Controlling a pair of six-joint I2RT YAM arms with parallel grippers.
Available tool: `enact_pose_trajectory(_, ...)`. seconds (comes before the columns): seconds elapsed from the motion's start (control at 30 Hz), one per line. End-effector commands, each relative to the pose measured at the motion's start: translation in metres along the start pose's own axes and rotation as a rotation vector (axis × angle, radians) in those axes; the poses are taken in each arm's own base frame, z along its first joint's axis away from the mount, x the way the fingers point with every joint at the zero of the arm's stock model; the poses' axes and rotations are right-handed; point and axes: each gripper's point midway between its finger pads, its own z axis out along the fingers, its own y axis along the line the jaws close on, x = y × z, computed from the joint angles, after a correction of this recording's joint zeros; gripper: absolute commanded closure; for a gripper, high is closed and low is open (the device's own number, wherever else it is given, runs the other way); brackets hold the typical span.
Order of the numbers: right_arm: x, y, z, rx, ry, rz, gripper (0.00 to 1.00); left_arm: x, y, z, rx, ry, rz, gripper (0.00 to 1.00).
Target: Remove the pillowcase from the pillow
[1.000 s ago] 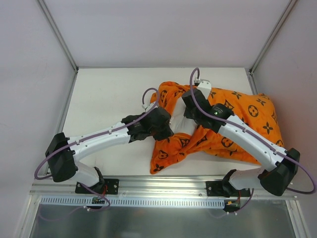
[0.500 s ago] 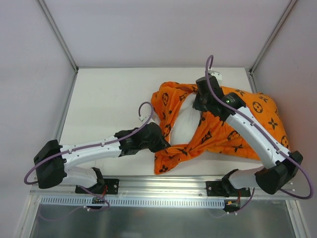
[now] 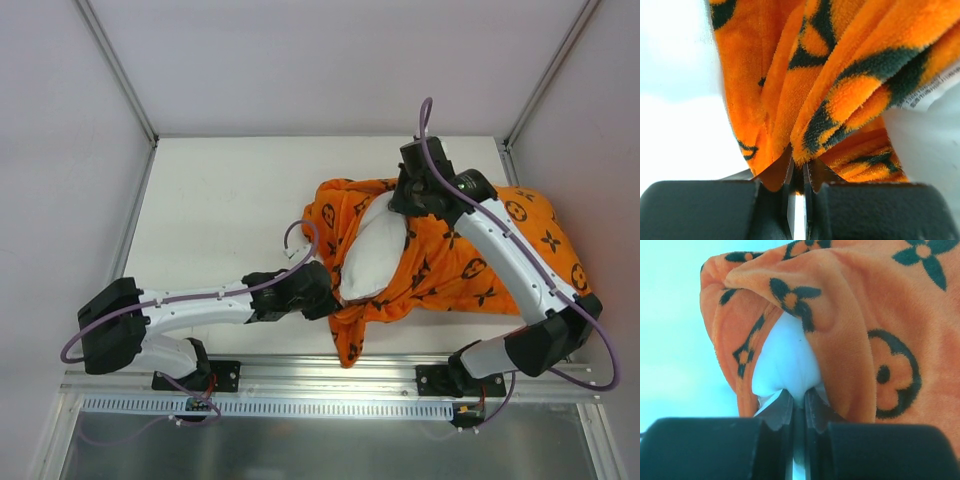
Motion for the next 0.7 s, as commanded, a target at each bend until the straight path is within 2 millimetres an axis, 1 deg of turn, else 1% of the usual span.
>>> enact_pose_trajectory(0.0, -0.119, 0.023, -0.081, -0.207, -0.451, 0.149, 0.99, 0.037, 0.080, -0.006, -0.269, 0.159, 0.082, 1.00)
enact_pose_trajectory(0.07, -0.104, 0.029, -0.083, -0.265, -0.405, 0.121, 0.99, 0.022, 0.075, -0.010, -0.241, 0.131, 0.065, 1.00)
enact_pose_trajectory(0.1, -0.088, 0.027, -0.074, -0.270, -0.362, 0.102, 0.99, 0.016, 0.073, -0.013, -0.223, 0.129, 0.044, 1.00)
enact_pose_trajectory(0.13, -0.081, 0.025, -0.081, -0.294, -0.357, 0.093, 0.99, 0.001, 0.071, -0.020, -0.191, 0.103, 0.003, 1.00)
enact_pose_trajectory(0.2, -0.057, 0.026, -0.080, -0.343, -0.295, 0.069, 0.99, -0.011, 0.072, -0.029, -0.150, 0.084, -0.032, 1.00)
enact_pose_trajectory(0.23, -0.038, 0.021, -0.075, -0.355, -0.259, 0.066, 0.99, -0.022, 0.074, -0.038, -0.111, 0.051, -0.037, 0.91)
enact_pose_trajectory(0.27, -0.026, 0.024, -0.076, -0.390, -0.233, 0.058, 0.99, -0.028, 0.074, -0.044, -0.089, 0.030, -0.032, 0.73)
enact_pose_trajectory(0.3, -0.016, 0.024, -0.075, -0.406, -0.232, 0.053, 0.99, -0.033, 0.076, -0.047, -0.075, 0.013, -0.025, 0.32)
enact_pose_trajectory(0.33, 0.005, 0.025, -0.073, -0.440, -0.231, 0.036, 0.99, -0.038, 0.069, -0.058, -0.021, 0.002, -0.005, 0.21)
enact_pose_trajectory(0.37, 0.014, 0.025, -0.070, -0.445, -0.233, 0.033, 0.99, -0.048, 0.067, -0.062, -0.007, -0.027, -0.010, 0.15)
enact_pose_trajectory(0.4, 0.026, 0.027, -0.067, -0.458, -0.217, 0.025, 0.99, -0.057, 0.057, -0.069, 0.022, -0.054, -0.003, 0.11)
enact_pose_trajectory(0.43, 0.041, 0.023, -0.055, -0.448, -0.188, 0.026, 0.99, -0.065, 0.054, -0.075, 0.029, -0.081, 0.017, 0.11)
enact_pose_trajectory(0.47, 0.048, 0.023, -0.053, -0.458, -0.170, 0.040, 0.99, -0.074, 0.050, -0.078, 0.028, -0.117, 0.029, 0.13)
enact_pose_trajectory(0.5, 0.057, 0.024, -0.049, -0.463, -0.147, 0.039, 0.99, -0.085, 0.035, -0.086, 0.054, -0.150, 0.046, 0.18)
enact_pose_trajectory(0.53, 0.066, 0.027, -0.047, -0.473, -0.123, 0.036, 0.99, -0.090, 0.038, -0.085, 0.015, -0.166, 0.061, 0.22)
enact_pose_trajectory(0.57, 0.069, 0.028, -0.047, -0.477, -0.117, 0.028, 0.99, -0.094, 0.032, -0.086, 0.015, -0.169, 0.077, 0.25)
enact_pose_trajectory(0.6, 0.071, 0.030, -0.048, -0.483, -0.117, 0.016, 0.99, -0.102, 0.016, -0.093, 0.044, -0.185, 0.094, 0.27)
enact_pose_trajectory(0.63, 0.076, 0.034, -0.051, -0.492, -0.109, -0.002, 0.99, -0.103, 0.012, -0.088, 0.033, -0.169, 0.131, 0.28)
enact_pose_trajectory(0.67, 0.075, 0.033, -0.053, -0.486, -0.120, -0.011, 0.99, -0.103, 0.006, -0.086, 0.039, -0.153, 0.159, 0.28)
